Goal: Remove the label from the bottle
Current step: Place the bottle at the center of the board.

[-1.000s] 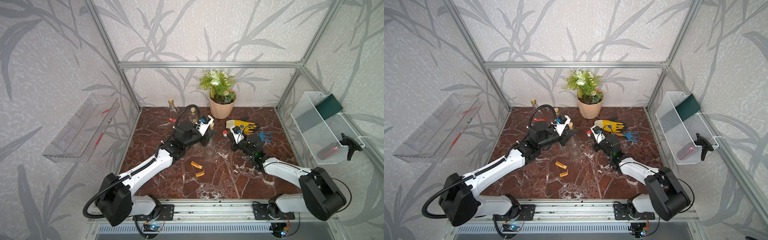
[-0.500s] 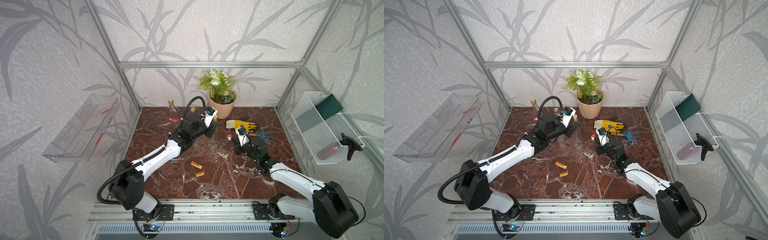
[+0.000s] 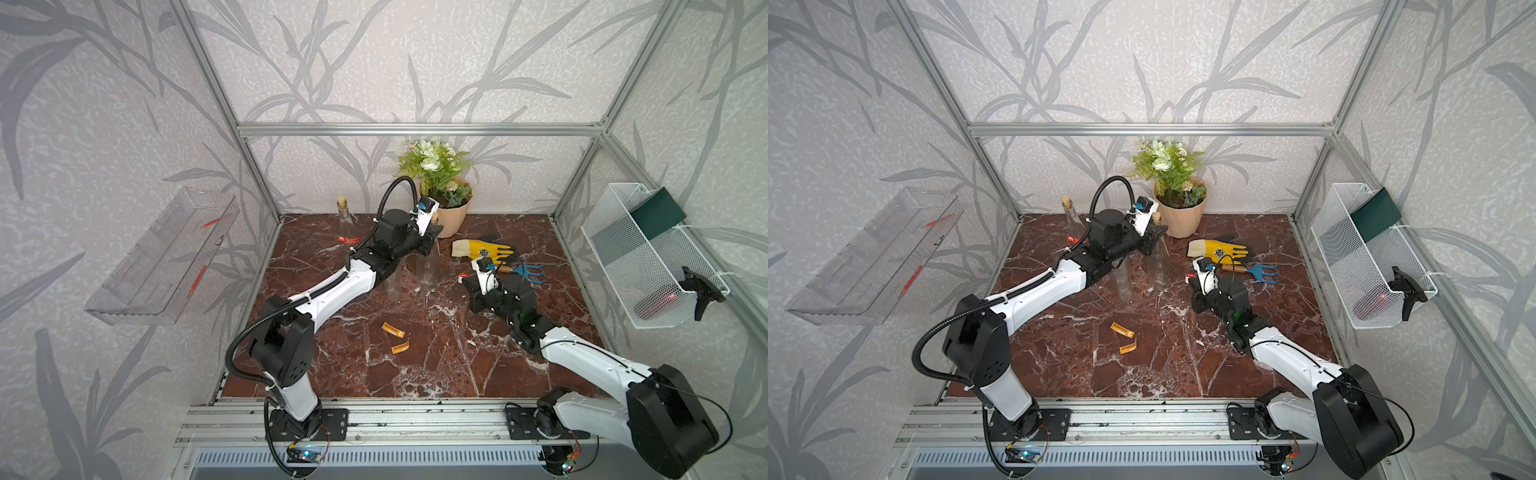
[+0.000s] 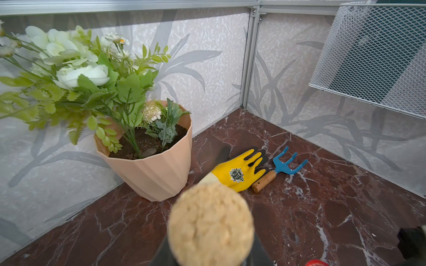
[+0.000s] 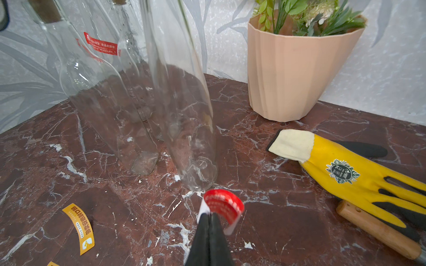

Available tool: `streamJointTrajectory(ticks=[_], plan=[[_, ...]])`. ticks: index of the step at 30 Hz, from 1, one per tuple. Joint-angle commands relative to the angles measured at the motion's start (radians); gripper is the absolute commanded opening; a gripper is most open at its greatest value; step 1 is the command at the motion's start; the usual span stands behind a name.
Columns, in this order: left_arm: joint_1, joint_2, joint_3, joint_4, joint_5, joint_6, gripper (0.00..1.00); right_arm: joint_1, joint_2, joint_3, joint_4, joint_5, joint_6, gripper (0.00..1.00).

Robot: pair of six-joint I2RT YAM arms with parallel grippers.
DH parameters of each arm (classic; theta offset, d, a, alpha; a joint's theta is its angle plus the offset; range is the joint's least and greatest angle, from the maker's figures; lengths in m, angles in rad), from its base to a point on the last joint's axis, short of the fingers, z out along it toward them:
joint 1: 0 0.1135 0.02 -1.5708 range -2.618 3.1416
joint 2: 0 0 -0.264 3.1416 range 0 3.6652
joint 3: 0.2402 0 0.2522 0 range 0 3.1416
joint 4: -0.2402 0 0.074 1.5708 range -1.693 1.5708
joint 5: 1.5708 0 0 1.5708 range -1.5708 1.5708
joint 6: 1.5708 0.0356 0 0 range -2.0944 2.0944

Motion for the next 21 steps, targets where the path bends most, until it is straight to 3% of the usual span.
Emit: streamJointTrajectory(ticks=[1,21], plan=[[0.011,0.021,0.079,0.075,-0.021,0.013,0.00,0.008,0.009,-0.009,0.031,-0.014,0.015,0.00],[0.023,0.164,0.235,0.063,-0.033,0.019,0.00,0.021,0.040,-0.014,0.060,-0.024,0.021,0.00]])
